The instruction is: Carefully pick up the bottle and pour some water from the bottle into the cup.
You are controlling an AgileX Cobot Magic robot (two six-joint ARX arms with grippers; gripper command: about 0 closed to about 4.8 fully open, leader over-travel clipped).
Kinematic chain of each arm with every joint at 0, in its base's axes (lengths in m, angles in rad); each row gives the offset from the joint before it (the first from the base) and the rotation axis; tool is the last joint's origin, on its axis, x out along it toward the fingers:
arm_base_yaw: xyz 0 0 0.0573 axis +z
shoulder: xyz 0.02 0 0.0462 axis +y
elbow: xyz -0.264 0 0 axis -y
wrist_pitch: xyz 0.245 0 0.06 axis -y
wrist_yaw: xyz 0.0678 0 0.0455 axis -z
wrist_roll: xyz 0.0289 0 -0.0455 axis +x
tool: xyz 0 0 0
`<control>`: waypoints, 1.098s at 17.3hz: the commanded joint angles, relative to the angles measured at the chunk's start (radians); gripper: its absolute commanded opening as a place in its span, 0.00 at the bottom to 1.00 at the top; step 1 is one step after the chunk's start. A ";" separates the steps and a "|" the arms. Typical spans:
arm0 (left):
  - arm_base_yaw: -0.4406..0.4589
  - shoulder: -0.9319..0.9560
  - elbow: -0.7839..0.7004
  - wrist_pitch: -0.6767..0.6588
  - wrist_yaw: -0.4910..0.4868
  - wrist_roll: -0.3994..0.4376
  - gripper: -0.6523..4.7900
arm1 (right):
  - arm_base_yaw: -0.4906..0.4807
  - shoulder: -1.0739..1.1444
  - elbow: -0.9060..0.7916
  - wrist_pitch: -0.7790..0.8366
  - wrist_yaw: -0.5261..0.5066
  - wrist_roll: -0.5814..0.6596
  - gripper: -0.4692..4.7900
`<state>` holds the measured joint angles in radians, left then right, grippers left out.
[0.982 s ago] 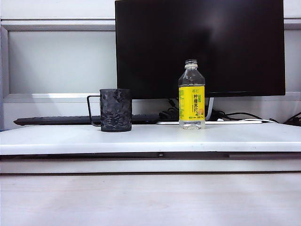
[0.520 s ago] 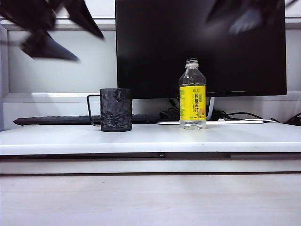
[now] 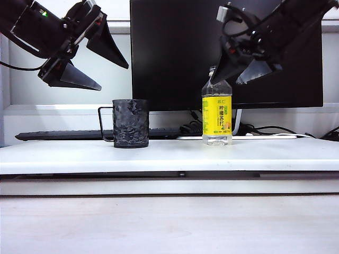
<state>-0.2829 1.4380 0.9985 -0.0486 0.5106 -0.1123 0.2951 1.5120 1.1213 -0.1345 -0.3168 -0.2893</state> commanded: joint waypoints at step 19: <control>-0.001 -0.002 0.003 -0.068 -0.017 0.037 1.00 | 0.008 0.203 0.005 0.269 0.064 0.054 1.00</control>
<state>-0.2829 1.4380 0.9985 -0.1139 0.4938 -0.0792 0.3008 1.7069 1.1225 0.0994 -0.2539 -0.2405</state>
